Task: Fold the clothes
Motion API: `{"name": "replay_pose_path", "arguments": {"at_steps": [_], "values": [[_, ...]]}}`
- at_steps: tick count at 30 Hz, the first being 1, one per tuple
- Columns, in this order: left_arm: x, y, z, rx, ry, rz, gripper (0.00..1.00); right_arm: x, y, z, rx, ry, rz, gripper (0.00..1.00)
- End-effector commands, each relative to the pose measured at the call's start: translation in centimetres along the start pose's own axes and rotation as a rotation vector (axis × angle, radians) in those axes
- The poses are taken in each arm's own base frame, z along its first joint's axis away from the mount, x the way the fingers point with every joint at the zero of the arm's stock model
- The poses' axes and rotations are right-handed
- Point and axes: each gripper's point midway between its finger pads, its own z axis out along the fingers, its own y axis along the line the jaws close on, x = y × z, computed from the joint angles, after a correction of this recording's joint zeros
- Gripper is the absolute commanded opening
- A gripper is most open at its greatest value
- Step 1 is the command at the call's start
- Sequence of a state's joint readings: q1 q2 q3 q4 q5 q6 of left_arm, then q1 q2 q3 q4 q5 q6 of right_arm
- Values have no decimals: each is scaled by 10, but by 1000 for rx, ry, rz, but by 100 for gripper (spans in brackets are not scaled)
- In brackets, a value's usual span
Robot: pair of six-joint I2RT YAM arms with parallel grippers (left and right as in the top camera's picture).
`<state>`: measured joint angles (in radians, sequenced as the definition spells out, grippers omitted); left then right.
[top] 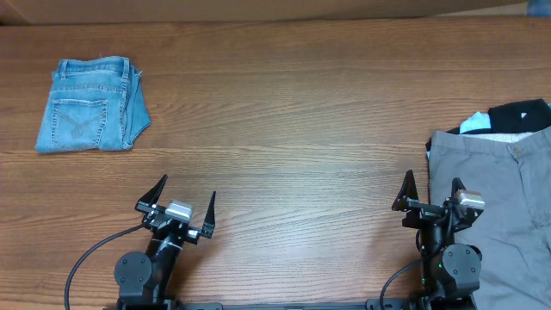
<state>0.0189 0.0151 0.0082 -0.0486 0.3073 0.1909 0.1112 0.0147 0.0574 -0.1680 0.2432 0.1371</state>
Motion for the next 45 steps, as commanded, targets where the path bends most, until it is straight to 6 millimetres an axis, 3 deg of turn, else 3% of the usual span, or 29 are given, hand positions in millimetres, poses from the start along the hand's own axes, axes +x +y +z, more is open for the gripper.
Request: {"name": "replay_pose_path", "arguments": {"at_steps": [1,45], "values": [[-1,-2,0,6,-8,10,100,-1,-2,0,5,-12,-1,100],[-1,-1,0,2,-8,29,100,-1,-2,0,6,-12,-1,100]]}}
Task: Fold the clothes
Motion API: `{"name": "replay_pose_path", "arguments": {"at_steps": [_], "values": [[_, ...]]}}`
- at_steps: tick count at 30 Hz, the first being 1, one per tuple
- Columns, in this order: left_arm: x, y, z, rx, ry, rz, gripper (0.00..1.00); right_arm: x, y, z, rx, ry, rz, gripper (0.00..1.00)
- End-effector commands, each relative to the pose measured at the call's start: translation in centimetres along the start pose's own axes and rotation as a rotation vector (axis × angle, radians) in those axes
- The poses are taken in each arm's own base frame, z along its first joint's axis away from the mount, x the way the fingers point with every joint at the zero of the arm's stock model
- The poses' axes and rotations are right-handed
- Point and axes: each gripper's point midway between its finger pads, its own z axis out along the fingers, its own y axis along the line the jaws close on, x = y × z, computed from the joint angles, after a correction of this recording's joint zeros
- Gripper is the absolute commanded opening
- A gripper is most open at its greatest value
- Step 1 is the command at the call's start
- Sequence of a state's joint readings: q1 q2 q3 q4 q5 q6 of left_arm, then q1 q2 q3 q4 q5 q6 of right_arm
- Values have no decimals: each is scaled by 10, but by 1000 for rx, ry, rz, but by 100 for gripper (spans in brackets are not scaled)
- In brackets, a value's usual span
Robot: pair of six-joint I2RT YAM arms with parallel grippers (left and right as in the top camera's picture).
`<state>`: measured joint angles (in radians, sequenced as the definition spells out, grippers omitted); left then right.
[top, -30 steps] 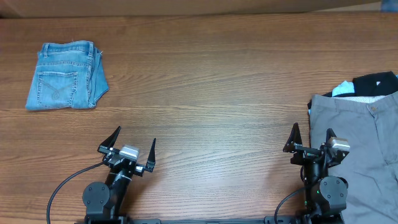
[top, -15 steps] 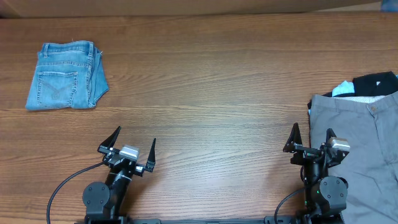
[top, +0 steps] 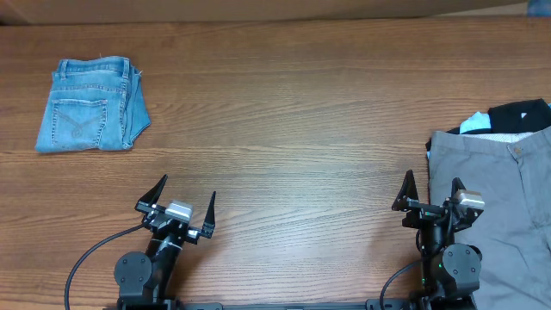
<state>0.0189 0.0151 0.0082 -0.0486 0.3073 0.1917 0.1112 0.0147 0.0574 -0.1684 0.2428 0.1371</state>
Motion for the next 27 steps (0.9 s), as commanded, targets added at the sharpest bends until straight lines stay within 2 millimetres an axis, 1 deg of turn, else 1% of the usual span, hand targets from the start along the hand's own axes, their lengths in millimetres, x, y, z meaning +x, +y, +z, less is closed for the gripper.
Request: {"name": "replay_pose_path", "arguments": {"at_steps": [1,10,12,14,16,17,19,21,23,27], "values": [[-1,-1,0,3,-8,38,100,-1,-2,0,6,-12,-1,100],[-1,-3,0,11,-10,38,100,-1,1,0,-8,-10,-1,100],[-1,-3,0,13,-11,39,100,0,8,0,-47,-3,0,100],[-2,-3,0,14,-11,39,100,-2,18,-1,-110,-7,2,100],[-7,-5,-1,29,-30,27,100,-2,31,-3,-182,-4,2,100],[-12,-8,-1,48,-49,22,100,-2,39,-5,-228,1,2,100],[-29,-15,-4,89,-110,40,100,-1,53,-10,-314,17,0,100],[-47,-14,-7,91,-161,59,100,-6,64,-15,-380,16,-1,100],[-65,-10,-12,72,-197,72,100,-17,69,-19,-403,-5,0,100],[-100,-7,-23,65,-240,59,100,-50,74,-29,-416,-62,0,100]]}}
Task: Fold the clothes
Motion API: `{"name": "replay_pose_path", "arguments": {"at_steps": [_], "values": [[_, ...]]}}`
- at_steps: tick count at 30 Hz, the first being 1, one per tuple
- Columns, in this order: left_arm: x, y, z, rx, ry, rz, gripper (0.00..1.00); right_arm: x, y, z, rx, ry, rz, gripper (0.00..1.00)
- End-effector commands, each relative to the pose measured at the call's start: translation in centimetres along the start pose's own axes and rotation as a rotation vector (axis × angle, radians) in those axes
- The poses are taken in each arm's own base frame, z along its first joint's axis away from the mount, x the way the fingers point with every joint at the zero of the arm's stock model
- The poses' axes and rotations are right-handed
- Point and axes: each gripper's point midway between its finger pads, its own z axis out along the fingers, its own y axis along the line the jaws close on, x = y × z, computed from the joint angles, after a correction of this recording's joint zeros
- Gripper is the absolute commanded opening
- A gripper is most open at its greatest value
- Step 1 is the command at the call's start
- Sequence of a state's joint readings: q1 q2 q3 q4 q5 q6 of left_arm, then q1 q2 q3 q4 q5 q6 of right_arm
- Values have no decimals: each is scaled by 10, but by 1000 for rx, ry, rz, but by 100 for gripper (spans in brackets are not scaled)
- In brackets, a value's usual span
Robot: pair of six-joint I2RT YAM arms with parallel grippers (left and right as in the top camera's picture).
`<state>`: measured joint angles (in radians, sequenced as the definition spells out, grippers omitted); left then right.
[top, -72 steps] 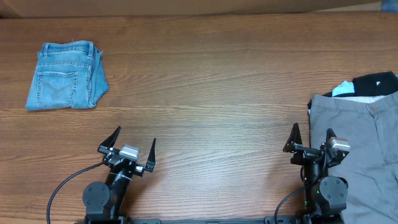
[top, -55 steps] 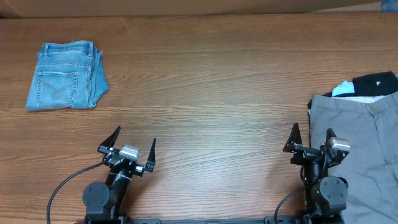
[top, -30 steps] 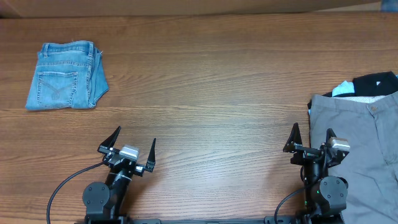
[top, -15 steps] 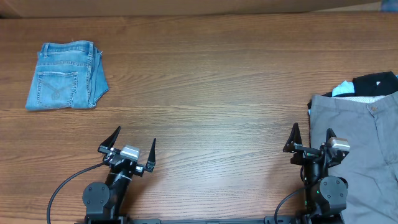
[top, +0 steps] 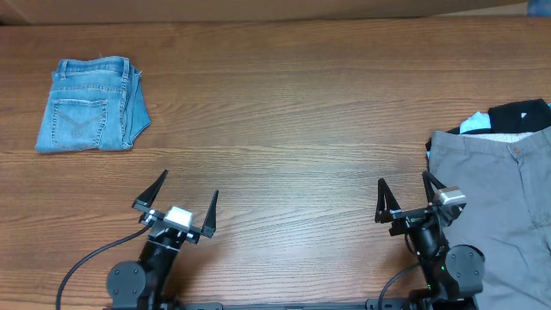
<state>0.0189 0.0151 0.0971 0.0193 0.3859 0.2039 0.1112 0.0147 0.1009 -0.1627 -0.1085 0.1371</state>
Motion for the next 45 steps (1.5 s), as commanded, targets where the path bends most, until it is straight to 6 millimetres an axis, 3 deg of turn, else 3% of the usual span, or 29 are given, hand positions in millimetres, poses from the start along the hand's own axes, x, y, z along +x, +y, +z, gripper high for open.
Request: {"name": "replay_pose_path", "arguments": {"at_steps": [1,8,19,22,25,31,35,41,45], "values": [[-51,2,-8,14,-82,-5,100,-45,18,-13,-61,-87,-18,100],[-78,15,-1,4,9,-107,100,-60,21,-19,-35,-8,31,100],[-81,22,52,134,418,-373,100,-71,25,-2,37,344,181,100],[-80,17,63,205,532,-445,100,-66,47,3,-63,496,232,100],[-73,8,66,266,624,-513,100,-45,55,5,-99,635,283,100],[-61,-10,73,374,693,-640,100,-30,77,15,-237,738,359,100],[-55,-10,76,375,712,-651,100,-24,66,32,-188,739,349,100],[-53,-10,77,372,715,-649,100,-4,23,64,86,825,384,100],[-53,-10,77,369,719,-650,100,-12,19,89,97,846,362,100]]}}
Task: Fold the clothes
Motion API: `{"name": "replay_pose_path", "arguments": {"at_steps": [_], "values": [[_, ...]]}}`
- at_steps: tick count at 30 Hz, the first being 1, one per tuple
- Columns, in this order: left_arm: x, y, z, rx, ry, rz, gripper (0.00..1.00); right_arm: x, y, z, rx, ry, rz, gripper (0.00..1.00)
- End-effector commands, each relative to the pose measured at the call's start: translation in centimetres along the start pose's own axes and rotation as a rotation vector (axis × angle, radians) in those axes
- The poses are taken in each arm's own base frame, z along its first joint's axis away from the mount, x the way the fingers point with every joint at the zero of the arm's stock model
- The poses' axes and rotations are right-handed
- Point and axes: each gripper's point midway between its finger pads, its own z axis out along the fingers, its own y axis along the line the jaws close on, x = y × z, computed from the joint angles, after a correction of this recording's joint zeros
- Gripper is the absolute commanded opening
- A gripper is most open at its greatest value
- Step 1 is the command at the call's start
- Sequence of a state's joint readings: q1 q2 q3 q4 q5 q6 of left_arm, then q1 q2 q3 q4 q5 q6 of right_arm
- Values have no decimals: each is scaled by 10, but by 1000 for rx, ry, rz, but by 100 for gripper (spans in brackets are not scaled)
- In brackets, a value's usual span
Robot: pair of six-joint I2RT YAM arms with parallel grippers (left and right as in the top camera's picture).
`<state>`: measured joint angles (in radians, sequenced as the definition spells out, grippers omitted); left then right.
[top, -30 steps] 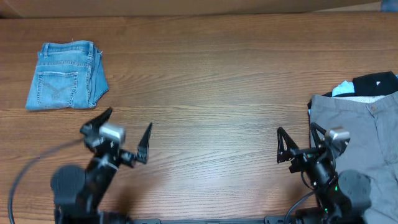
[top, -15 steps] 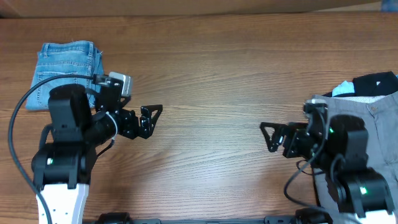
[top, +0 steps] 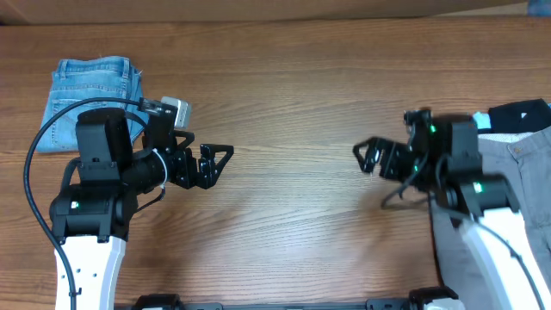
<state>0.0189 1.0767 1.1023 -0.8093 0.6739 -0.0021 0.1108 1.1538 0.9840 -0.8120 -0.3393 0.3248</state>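
Note:
Folded blue jeans (top: 86, 86) lie at the far left, their lower right part hidden behind my left arm. Grey trousers (top: 516, 168) lie unfolded at the right edge, partly under my right arm. Behind them is a black garment (top: 521, 114) with a light blue piece (top: 476, 126). My left gripper (top: 217, 166) hangs open over the bare wood, pointing right and holding nothing. Facing it, my right gripper (top: 362, 158) is open and empty, left of the grey trousers.
The wooden table (top: 293, 86) runs the whole width of the view. Its far edge runs along the top. The left arm's black cable (top: 34, 164) loops out to the left of that arm.
Both arms have risen from the front edge and now reach over the middle of the table, grippers pointing at each other. The clothes have not moved.
At the two oldest moments both arms rested at the front edge with fingers spread. Then both had shifted slightly, the right gripper turned leftward. Now both are extended over the table centre, open and empty, with the garments unchanged.

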Motion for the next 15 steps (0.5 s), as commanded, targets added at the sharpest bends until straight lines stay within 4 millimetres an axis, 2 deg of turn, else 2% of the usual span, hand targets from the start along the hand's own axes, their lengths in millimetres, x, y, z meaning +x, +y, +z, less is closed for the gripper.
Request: {"name": "replay_pose_path", "arguments": {"at_steps": [1,4,7,9,12,15], "values": [[-8,-9,-4,26,-13,4,100,-38,1,-9,56,-84,-32,100],[-7,-8,-4,23,-13,4,100,-71,-26,-16,221,-178,29,100],[-7,-5,-3,4,-11,2,100,-91,-53,-21,314,-235,137,100],[-7,-5,-3,4,-11,2,100,-96,-70,-17,340,-235,180,100],[-8,-5,-3,2,-15,5,100,-97,-108,-7,434,-213,267,100],[-10,-4,-3,1,-21,10,100,-94,-143,11,502,-172,340,100]]}}
